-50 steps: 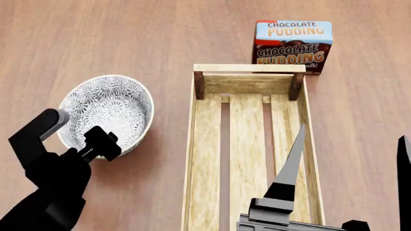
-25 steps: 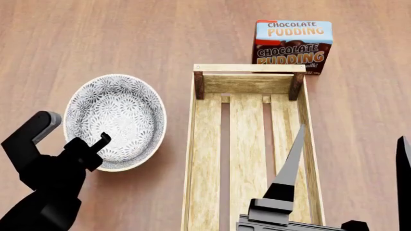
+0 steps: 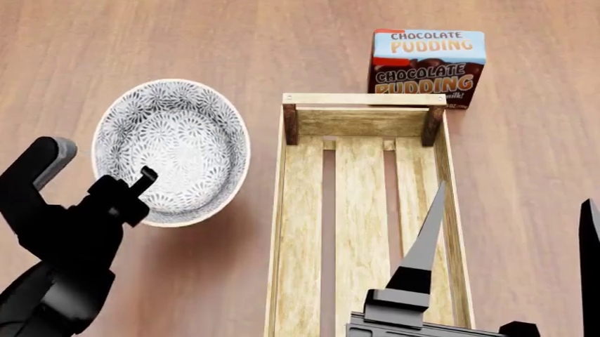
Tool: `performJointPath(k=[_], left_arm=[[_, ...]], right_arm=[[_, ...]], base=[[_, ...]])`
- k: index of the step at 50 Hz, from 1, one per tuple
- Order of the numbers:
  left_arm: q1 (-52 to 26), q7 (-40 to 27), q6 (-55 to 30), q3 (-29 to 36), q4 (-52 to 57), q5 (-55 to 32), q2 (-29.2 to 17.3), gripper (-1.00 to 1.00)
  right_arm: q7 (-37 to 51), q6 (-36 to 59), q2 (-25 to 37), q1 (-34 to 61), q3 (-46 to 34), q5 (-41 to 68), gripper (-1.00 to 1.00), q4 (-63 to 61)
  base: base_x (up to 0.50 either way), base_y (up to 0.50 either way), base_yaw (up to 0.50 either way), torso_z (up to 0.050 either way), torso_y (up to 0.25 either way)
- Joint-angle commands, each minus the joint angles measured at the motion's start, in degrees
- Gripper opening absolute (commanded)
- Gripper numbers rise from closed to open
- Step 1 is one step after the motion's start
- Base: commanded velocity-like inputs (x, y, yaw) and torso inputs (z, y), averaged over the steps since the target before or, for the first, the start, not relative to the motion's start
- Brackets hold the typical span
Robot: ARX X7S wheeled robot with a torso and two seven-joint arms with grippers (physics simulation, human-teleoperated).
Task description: Pick up the bowl on the left and put it in the tray.
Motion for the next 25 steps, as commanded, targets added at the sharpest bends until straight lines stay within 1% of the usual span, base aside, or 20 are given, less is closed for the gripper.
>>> performJointPath(k=[1,5,6,10,13,15,16,17,19,21,23,25], left_arm=[[-1.25,-4.84,-3.16,-0.88,10.27,-4.80,0.04,-1.00],[-1.70,-9.59,-4.95,-1.88,13.98,-7.22,0.21,-1.00],[-1.73,-9.67,-5.02,-2.16,14.66,-8.04,0.38,-1.00],[-2.95,-15.60,-7.91,-2.58,16.23,-10.41,0.55,-1.00],[-4.44,-21.90,-10.59,-2.62,18.46,-11.96,0.61,-1.00],[-4.74,-23.33,-11.02,-2.78,19.60,-13.04,0.90,-1.00],[-5.19,-25.23,-12.08,-2.54,19.79,-13.42,0.78,-1.00],[-5.87,-29.65,-14.20,-2.36,20.18,-14.30,0.81,-1.00],[-6.32,-32.25,-15.40,-2.17,20.52,-15.21,0.94,-1.00],[-6.94,-35.62,-17.13,-2.95,21.46,-18.45,1.76,-1.00],[-7.40,-38.54,-18.38,-2.99,20.59,-19.65,1.83,-1.00],[-8.44,-42.61,-21.07,-3.27,20.65,-23.52,2.41,-1.00]], right_arm=[[0.14,-0.14,0.24,0.09,0.02,0.25,1.00,0.03],[0.30,-0.16,0.41,0.07,0.10,0.40,1.00,-0.15],[0.33,-0.15,0.44,0.08,0.11,0.43,1.00,-0.18],[0.36,-0.29,0.60,0.10,0.23,0.55,1.00,-0.16],[0.32,-0.45,0.63,0.06,0.22,0.54,1.00,-0.01],[0.43,-0.33,0.69,0.19,0.24,0.68,1.00,-0.13],[0.44,-0.34,0.72,0.21,0.25,0.68,1.00,-0.14],[0.39,-0.53,0.72,0.07,0.25,0.58,1.00,-0.02],[0.36,-0.61,0.73,0.04,0.19,0.52,1.00,0.05],[0.45,-0.43,0.73,0.24,0.17,0.63,1.00,-0.01],[0.45,-0.62,0.78,0.09,0.19,0.55,1.00,0.10],[0.39,-0.68,0.65,0.03,0.01,0.31,1.00,0.48]], base=[[0.00,0.00,0.00,0.000,0.000],[0.00,0.00,0.00,0.000,0.000],[0.00,0.00,0.00,0.000,0.000],[0.00,0.00,0.00,0.000,0.000],[0.00,0.00,0.00,0.000,0.000],[0.00,0.00,0.00,0.000,0.000],[0.00,0.00,0.00,0.000,0.000],[0.00,0.00,0.00,0.000,0.000],[0.00,0.00,0.00,0.000,0.000],[0.00,0.00,0.00,0.000,0.000],[0.00,0.00,0.00,0.000,0.000],[0.00,0.00,0.00,0.000,0.000]])
